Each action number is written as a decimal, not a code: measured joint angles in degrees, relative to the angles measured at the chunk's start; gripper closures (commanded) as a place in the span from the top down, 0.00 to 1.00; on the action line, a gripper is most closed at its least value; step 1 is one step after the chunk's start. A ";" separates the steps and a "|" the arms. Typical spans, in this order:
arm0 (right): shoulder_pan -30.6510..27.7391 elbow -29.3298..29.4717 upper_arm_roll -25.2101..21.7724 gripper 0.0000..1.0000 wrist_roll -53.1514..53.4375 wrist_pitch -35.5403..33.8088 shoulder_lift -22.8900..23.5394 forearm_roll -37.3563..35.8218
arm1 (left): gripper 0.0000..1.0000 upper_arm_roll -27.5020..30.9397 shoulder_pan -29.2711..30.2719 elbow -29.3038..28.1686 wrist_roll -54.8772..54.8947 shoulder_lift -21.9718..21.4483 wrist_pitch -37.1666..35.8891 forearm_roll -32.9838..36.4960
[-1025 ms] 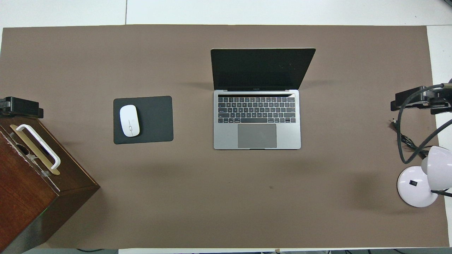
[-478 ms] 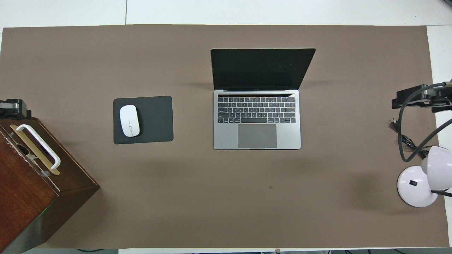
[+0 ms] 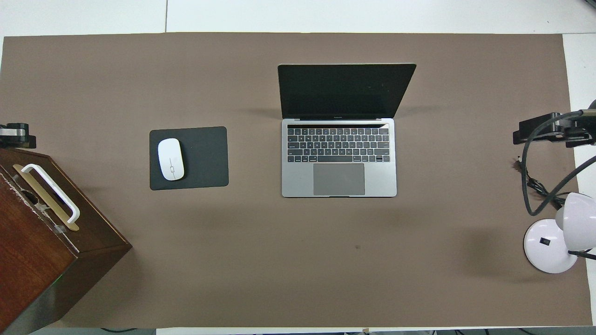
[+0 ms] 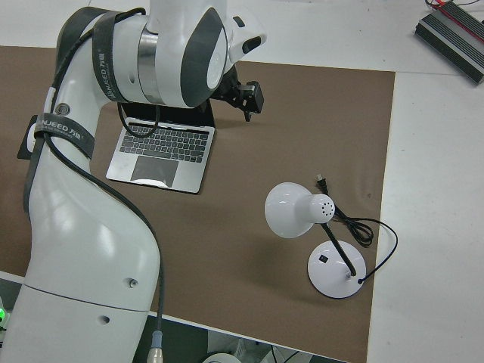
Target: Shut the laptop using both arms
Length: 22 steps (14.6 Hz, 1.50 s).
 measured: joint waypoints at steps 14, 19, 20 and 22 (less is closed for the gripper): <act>2.22 -1.28 2.14 0.56 -5.39 5.44 1.02 1.76 | 0.00 -1.04 -5.68 -9.96 0.51 -2.10 12.43 -2.13; 2.22 1.78 2.97 0.00 -6.09 5.94 3.92 1.75 | 0.00 -1.08 -10.59 -23.82 0.58 -8.07 27.46 -4.60; 2.23 2.79 3.10 0.00 -7.02 5.94 4.77 1.75 | 0.00 -1.14 -11.81 -27.07 0.57 -9.46 30.75 -4.64; 2.29 4.61 3.26 0.00 -8.81 5.94 6.55 1.75 | 0.00 -1.18 -14.24 -33.05 0.57 -11.92 36.45 -4.77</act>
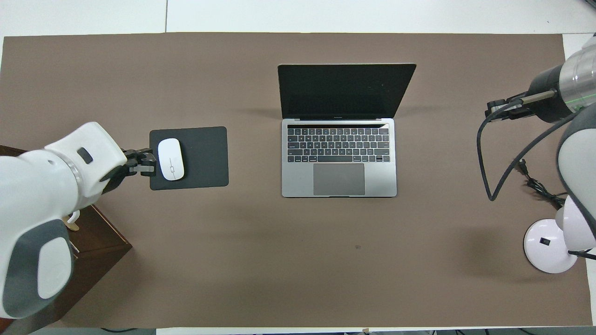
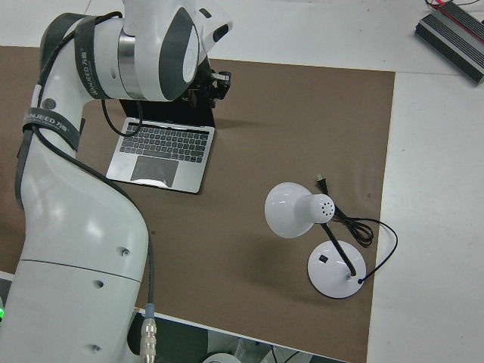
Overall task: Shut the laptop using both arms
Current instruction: 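Move the left gripper beside the laptop while the right gripper reaches the screen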
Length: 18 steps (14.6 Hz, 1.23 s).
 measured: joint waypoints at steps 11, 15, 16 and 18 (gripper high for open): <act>1.29 14.62 0.73 0.00 -3.17 0.18 14.30 -0.01 | 0.00 0.01 -16.55 -18.07 -1.88 1.06 31.07 -0.09; 1.32 22.09 1.36 0.00 -3.17 0.27 20.72 -0.01 | 0.00 0.00 -20.74 -18.68 -2.99 7.47 40.52 -0.09; 1.32 23.16 1.57 0.00 -3.17 0.75 21.65 -0.01 | 0.00 0.00 -21.39 -18.69 -3.05 9.09 42.73 -0.09; 1.33 24.14 2.14 0.00 -3.17 3.29 23.20 -0.01 | 0.00 0.03 -22.50 -18.68 -3.07 12.21 46.80 -0.09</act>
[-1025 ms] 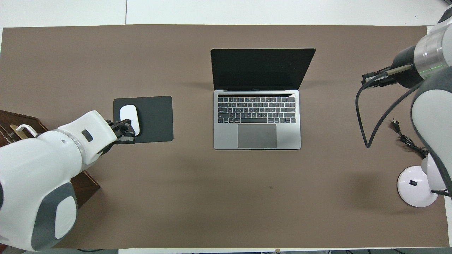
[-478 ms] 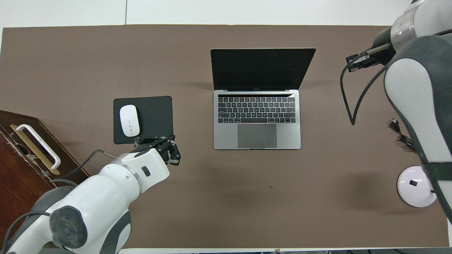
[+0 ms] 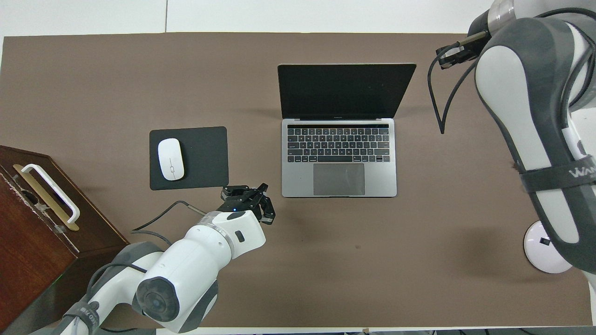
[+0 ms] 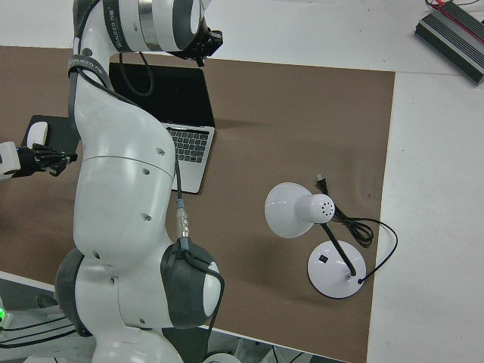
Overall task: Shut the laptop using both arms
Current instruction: 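Move the left gripper beside the laptop while the right gripper reaches the screen, then place the right gripper on the top edge of the laptop screen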
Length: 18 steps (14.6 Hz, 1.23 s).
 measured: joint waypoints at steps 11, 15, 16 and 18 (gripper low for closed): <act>1.25 0.20 2.21 0.00 4.92 12.26 5.53 1.82 | 0.00 -0.01 -1.72 1.01 -0.01 14.44 18.95 0.00; 1.26 -0.03 2.21 0.00 5.09 15.70 6.90 3.33 | 0.00 0.01 -1.73 3.02 -0.01 16.02 19.11 0.00; 1.27 -0.04 2.21 0.00 5.35 16.08 7.19 3.34 | 0.00 0.05 -1.73 3.19 -0.01 16.15 19.11 0.00; 1.33 -0.06 2.29 0.00 5.75 17.38 7.81 3.48 | 0.00 0.13 -1.72 3.21 -0.01 16.39 19.11 0.00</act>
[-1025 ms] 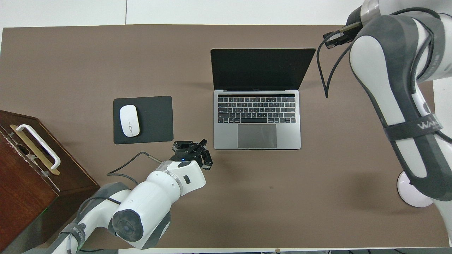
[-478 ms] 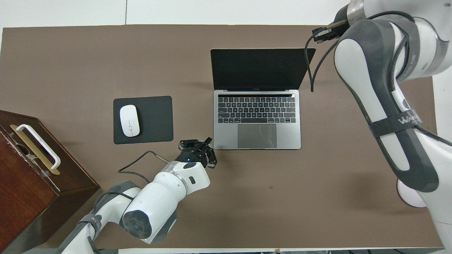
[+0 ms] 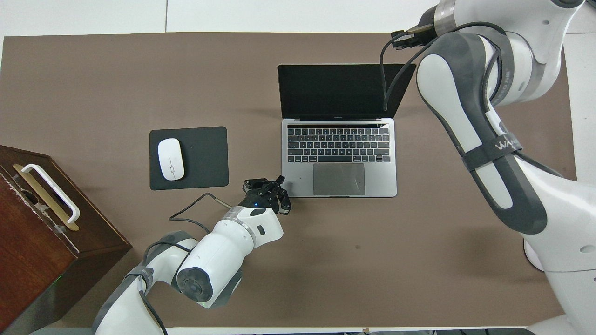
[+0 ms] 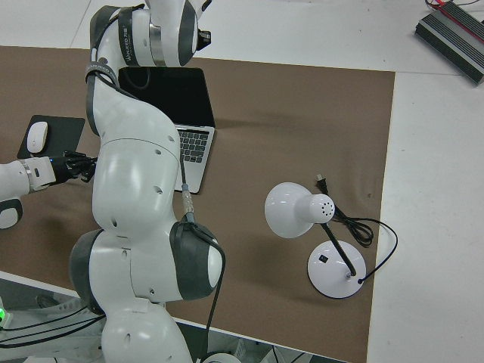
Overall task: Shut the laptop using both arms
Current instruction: 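Place the right gripper on the top edge of the laptop screen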
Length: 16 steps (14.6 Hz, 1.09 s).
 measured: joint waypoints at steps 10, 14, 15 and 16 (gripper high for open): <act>0.46 -0.04 1.45 0.00 2.38 6.49 2.93 5.28 | 0.00 0.20 0.00 3.04 0.00 4.16 0.00 0.00; 0.76 -0.05 1.46 0.00 2.56 7.54 3.77 7.06 | 0.00 0.18 0.00 3.05 0.00 4.50 0.00 0.00; 0.85 -0.05 1.48 0.00 2.56 7.42 3.79 7.22 | 0.00 0.17 -0.01 3.05 0.00 4.65 0.00 0.00; 1.09 -0.05 1.53 0.00 2.57 7.26 3.79 7.25 | 0.00 0.16 -0.02 3.05 0.01 4.78 0.00 0.00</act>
